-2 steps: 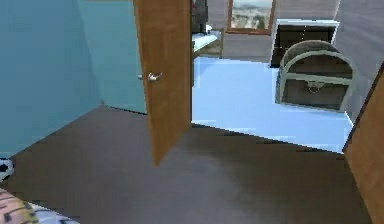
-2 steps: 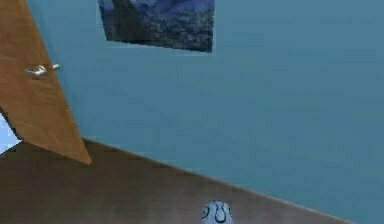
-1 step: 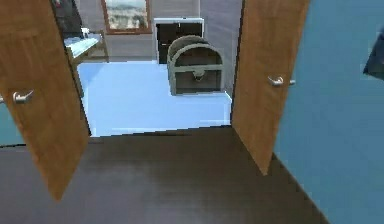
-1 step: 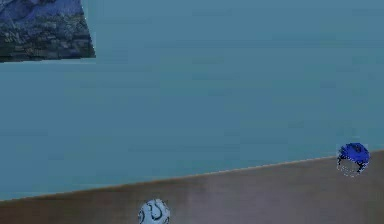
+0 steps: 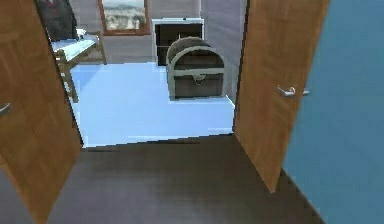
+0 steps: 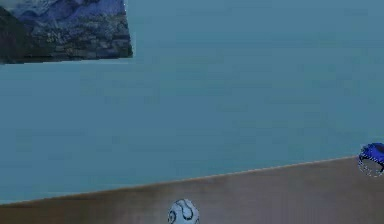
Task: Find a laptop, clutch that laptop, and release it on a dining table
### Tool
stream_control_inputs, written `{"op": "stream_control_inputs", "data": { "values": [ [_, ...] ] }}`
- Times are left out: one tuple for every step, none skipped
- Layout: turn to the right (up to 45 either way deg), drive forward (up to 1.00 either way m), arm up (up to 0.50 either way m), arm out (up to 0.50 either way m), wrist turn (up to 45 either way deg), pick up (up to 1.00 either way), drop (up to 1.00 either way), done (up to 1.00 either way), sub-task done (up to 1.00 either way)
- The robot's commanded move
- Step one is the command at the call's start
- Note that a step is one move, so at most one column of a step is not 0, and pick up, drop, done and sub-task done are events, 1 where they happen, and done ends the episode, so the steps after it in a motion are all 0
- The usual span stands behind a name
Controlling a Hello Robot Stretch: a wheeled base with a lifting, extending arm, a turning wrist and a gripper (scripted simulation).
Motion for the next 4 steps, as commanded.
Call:
{"op": "stream_control_inputs", "data": {
  "values": [
    [45.0,0.0,0.0,0.0,0.0,0.0,0.0,0.0,0.0],
    [36.0,0.0,0.0,0.0,0.0,0.0,0.0,0.0,0.0],
    [0.0,0.1,0.0,0.0,0.0,0.0,0.0,0.0,0.0],
    [-45.0,0.0,0.0,0.0,0.0,0.0,0.0,0.0,0.0]
  ]
}}
